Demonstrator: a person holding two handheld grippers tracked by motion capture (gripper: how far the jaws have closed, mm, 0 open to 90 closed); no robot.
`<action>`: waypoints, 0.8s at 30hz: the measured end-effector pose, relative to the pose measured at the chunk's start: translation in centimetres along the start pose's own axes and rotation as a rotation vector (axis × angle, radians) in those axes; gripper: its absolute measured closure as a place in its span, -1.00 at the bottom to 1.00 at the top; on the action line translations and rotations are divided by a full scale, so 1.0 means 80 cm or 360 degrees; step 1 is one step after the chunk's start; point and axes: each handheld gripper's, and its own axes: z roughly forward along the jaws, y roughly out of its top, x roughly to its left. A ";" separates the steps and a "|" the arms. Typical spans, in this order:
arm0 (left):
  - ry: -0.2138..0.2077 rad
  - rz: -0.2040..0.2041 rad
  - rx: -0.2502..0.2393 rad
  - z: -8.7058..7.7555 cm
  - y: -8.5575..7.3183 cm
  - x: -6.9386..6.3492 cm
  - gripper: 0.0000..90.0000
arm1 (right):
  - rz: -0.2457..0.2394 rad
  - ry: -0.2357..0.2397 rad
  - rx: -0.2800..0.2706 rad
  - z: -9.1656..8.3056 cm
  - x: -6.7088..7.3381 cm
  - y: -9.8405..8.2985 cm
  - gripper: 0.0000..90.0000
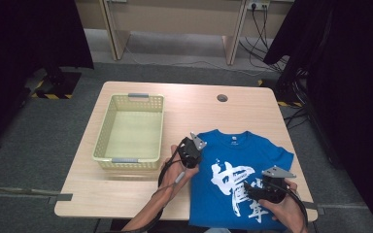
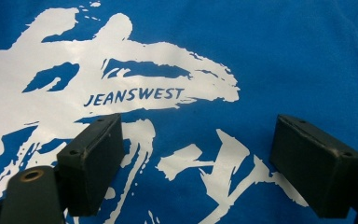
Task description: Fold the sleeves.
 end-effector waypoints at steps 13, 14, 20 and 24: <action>-0.0076 0.0091 -0.0016 0.007 0.010 -0.019 0.49 | -0.0001 0.0002 0.0000 0.000 0.000 0.000 -0.61; -0.0083 0.0079 -0.0022 0.007 0.010 -0.019 0.47 | -0.0001 0.0001 -0.0001 0.000 0.000 0.000 -0.61; -0.0181 0.0000 -0.0014 0.010 0.008 -0.013 0.32 | 0.0000 0.0000 0.0000 0.000 0.000 0.000 -0.61; -0.0210 0.0005 -0.0019 0.010 0.006 -0.012 0.23 | -0.0001 0.0000 0.0003 0.000 0.000 0.000 -0.61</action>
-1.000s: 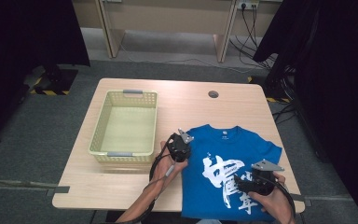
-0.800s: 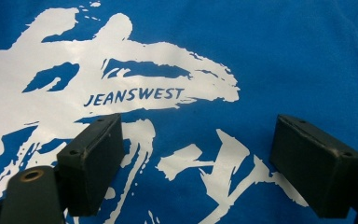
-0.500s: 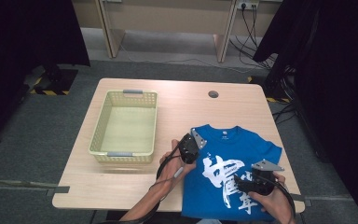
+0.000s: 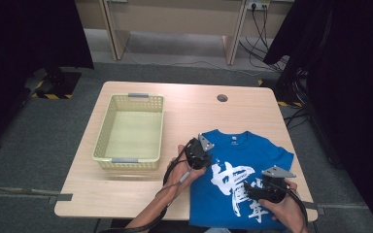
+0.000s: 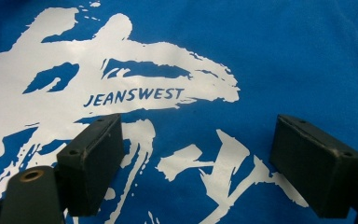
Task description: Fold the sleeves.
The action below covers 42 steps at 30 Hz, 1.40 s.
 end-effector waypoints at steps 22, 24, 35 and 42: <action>-0.0044 -0.0197 -0.0092 -0.026 -0.002 0.026 -0.12 | -0.0001 -0.0001 0.0003 0.000 0.000 0.001 -0.61; -0.0035 -0.0225 -0.0100 -0.027 -0.003 0.031 -0.15 | 0.0003 -0.0001 -0.0001 0.000 0.000 0.000 -0.61; 0.0058 -0.0178 -0.0011 -0.004 -0.019 0.027 -0.24 | 0.0003 -0.0002 -0.0001 0.000 0.000 0.000 -0.61; 0.0067 -0.0085 0.0028 0.011 -0.034 0.016 -0.29 | 0.0003 -0.0004 -0.0006 0.000 0.000 0.000 -0.61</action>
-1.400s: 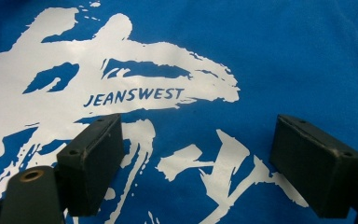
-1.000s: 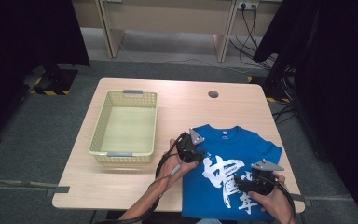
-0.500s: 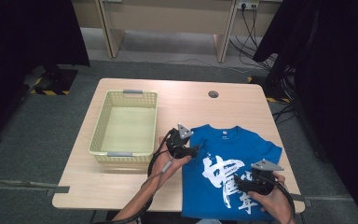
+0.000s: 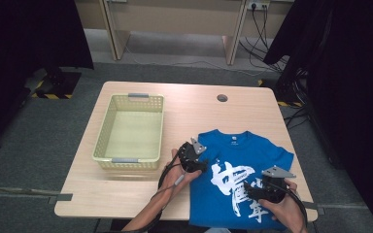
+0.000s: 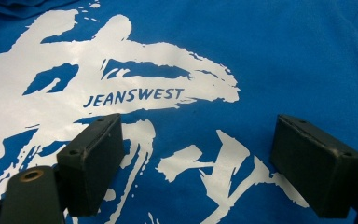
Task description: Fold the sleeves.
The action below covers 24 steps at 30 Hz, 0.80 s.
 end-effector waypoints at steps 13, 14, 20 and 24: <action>0.0002 0.0035 -0.0012 -0.009 -0.008 -0.004 -0.50 | 0.0001 -0.0007 0.0001 0.001 0.002 0.001 -0.61; 0.0007 0.0044 -0.0015 -0.009 -0.009 -0.005 -0.51 | -0.0001 -0.0007 0.0002 0.001 0.002 0.002 -0.61; 0.0023 0.0031 -0.0011 -0.012 -0.014 0.004 -0.51 | 0.0004 -0.0007 0.0000 0.002 0.003 0.002 -0.61; -0.0044 -0.0020 -0.0042 -0.021 -0.015 0.003 -0.52 | 0.0001 -0.0007 -0.0003 0.003 0.004 0.002 -0.61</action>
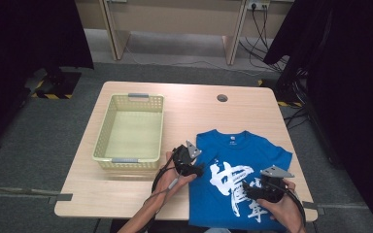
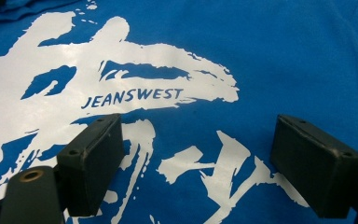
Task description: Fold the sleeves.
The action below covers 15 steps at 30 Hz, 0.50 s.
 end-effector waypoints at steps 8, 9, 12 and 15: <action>-0.0059 -0.0007 -0.0041 -0.018 0.000 -0.011 -0.56 | -0.0004 0.0004 0.0005 0.000 0.000 0.001 -0.62; -0.0062 -0.0013 -0.0044 -0.019 -0.001 -0.012 -0.56 | -0.0004 0.0004 0.0005 0.000 0.000 0.001 -0.62; -0.0086 -0.0018 -0.0040 -0.023 -0.006 -0.014 -0.57 | 0.0002 0.0000 0.0002 0.000 0.001 0.000 -0.61; -0.0104 0.0003 -0.0013 -0.025 -0.013 -0.020 -0.58 | -0.0004 -0.0001 0.0004 0.000 0.000 0.001 -0.61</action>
